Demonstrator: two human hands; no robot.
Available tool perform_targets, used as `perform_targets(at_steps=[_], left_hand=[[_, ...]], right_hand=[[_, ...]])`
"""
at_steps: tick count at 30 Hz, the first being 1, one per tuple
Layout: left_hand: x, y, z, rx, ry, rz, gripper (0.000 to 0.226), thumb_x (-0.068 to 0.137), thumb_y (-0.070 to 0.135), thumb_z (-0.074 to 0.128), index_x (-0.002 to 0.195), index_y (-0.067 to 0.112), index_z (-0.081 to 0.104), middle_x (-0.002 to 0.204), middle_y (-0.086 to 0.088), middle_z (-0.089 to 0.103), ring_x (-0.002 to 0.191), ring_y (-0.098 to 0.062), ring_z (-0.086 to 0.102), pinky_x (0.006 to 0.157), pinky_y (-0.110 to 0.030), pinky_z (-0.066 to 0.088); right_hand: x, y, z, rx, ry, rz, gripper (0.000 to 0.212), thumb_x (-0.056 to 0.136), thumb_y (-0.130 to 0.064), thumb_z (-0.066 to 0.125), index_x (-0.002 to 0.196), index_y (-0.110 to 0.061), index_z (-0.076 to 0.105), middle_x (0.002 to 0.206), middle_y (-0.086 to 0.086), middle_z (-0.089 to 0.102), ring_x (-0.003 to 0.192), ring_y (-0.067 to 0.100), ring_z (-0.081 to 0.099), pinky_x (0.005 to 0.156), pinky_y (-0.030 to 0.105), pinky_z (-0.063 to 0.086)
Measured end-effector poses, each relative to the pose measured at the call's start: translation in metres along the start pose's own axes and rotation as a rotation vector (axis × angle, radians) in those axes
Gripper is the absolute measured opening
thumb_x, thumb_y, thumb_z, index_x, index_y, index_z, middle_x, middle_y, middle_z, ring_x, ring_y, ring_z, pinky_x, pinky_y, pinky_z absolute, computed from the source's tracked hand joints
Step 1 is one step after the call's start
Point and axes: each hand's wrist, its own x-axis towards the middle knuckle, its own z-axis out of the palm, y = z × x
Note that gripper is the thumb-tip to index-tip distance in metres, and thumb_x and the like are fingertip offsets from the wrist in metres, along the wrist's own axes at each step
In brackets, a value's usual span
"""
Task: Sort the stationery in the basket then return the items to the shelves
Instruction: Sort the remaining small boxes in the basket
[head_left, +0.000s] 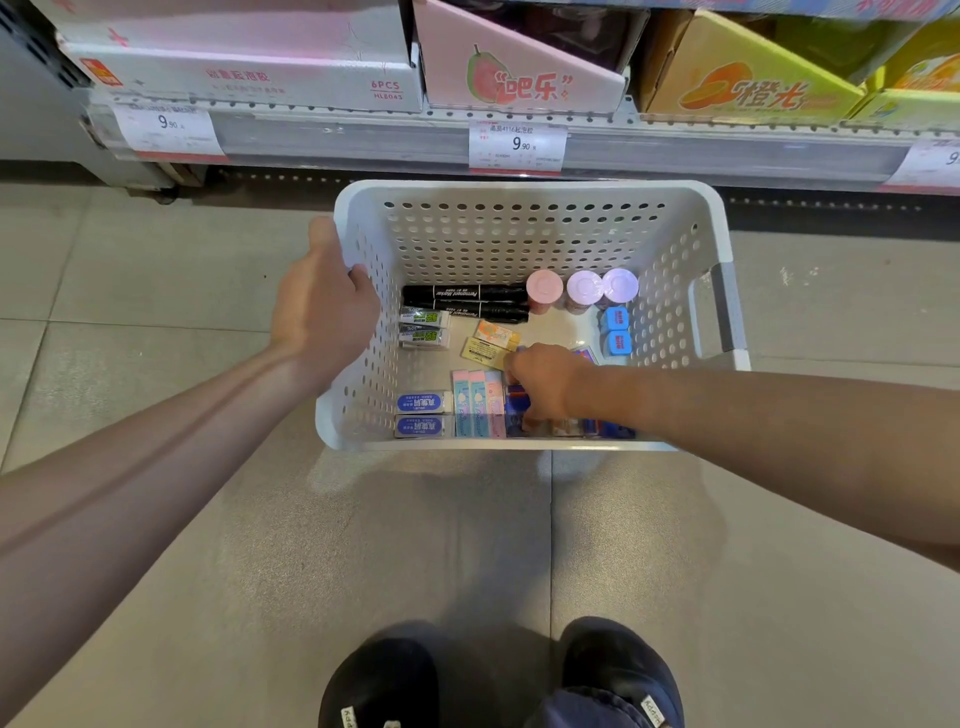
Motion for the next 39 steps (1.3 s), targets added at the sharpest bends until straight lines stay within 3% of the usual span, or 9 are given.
perform_targets(at_steps=[9,14,18,21,26,30,34,39], left_hand=[[-0.002,0.002,-0.002,0.013,-0.008,-0.005,0.019,0.098,0.008,0.038,0.114,-0.001,0.033,0.059,-0.009,0.043,0.051,-0.030,0.047,0.048,-0.051,0.048],[-0.001,0.002,-0.002,0.021,-0.012,-0.013,0.020,0.098,0.010,0.038,0.116,0.000,0.033,0.066,-0.012,0.048,0.055,-0.033,0.052,0.050,-0.055,0.050],[-0.002,0.003,-0.003,0.028,-0.009,-0.015,0.021,0.099,0.010,0.038,0.118,0.001,0.033,0.069,-0.013,0.050,0.057,-0.034,0.055,0.052,-0.055,0.052],[-0.001,0.003,-0.002,0.025,-0.008,-0.011,0.020,0.099,0.010,0.038,0.116,0.001,0.034,0.066,-0.011,0.048,0.054,-0.033,0.053,0.051,-0.054,0.051],[-0.001,0.002,-0.001,0.024,-0.004,-0.002,0.021,0.099,0.009,0.038,0.115,-0.002,0.034,0.062,-0.009,0.046,0.053,-0.031,0.051,0.049,-0.045,0.048],[0.000,0.001,-0.001,0.022,-0.001,-0.005,0.023,0.098,0.009,0.038,0.117,-0.004,0.034,0.061,-0.008,0.046,0.052,-0.030,0.051,0.049,-0.042,0.045],[0.000,0.002,-0.002,0.007,-0.008,-0.007,0.024,0.098,0.009,0.038,0.119,-0.002,0.034,0.062,-0.008,0.047,0.052,-0.028,0.051,0.049,-0.049,0.050],[-0.001,0.003,-0.002,0.016,-0.001,-0.017,0.025,0.098,0.009,0.038,0.119,-0.002,0.034,0.064,-0.008,0.047,0.054,-0.029,0.052,0.051,-0.053,0.050]], right_hand=[[0.002,-0.001,-0.004,0.054,-0.025,0.035,0.046,0.084,-0.033,0.068,0.116,-0.004,0.052,0.114,0.011,0.059,0.101,0.023,0.056,0.073,0.025,0.042],[-0.001,0.021,-0.029,0.347,-0.094,0.073,0.025,0.090,-0.007,0.058,0.114,-0.001,0.055,0.097,0.013,0.069,0.063,0.013,0.062,0.057,0.020,0.051],[-0.008,0.038,-0.034,-0.177,-0.007,0.096,0.024,0.088,0.000,0.050,0.108,-0.003,0.064,0.108,0.012,0.067,0.094,0.025,0.066,0.069,0.030,0.053],[-0.012,0.039,-0.028,-0.505,0.005,0.097,0.027,0.090,-0.002,0.050,0.117,-0.005,0.056,0.117,0.009,0.061,0.104,0.027,0.063,0.063,0.030,0.043],[-0.008,0.037,-0.020,-0.572,-0.008,0.098,0.040,0.090,-0.021,0.059,0.126,-0.007,0.048,0.123,0.006,0.055,0.108,0.026,0.060,0.062,0.031,0.042],[-0.003,0.034,-0.012,-0.600,0.009,0.044,0.041,0.090,-0.023,0.057,0.128,-0.009,0.047,0.122,0.006,0.054,0.109,0.025,0.058,0.061,0.029,0.039],[-0.005,0.038,-0.021,-0.374,0.004,-0.058,0.040,0.080,-0.030,0.069,0.112,-0.012,0.054,0.108,0.002,0.059,0.099,0.021,0.059,0.066,0.030,0.046],[-0.007,0.043,-0.034,0.281,-0.165,-0.124,0.029,0.070,-0.019,0.081,0.075,-0.024,0.053,0.088,0.007,0.063,0.079,0.017,0.057,0.069,0.024,0.043]])
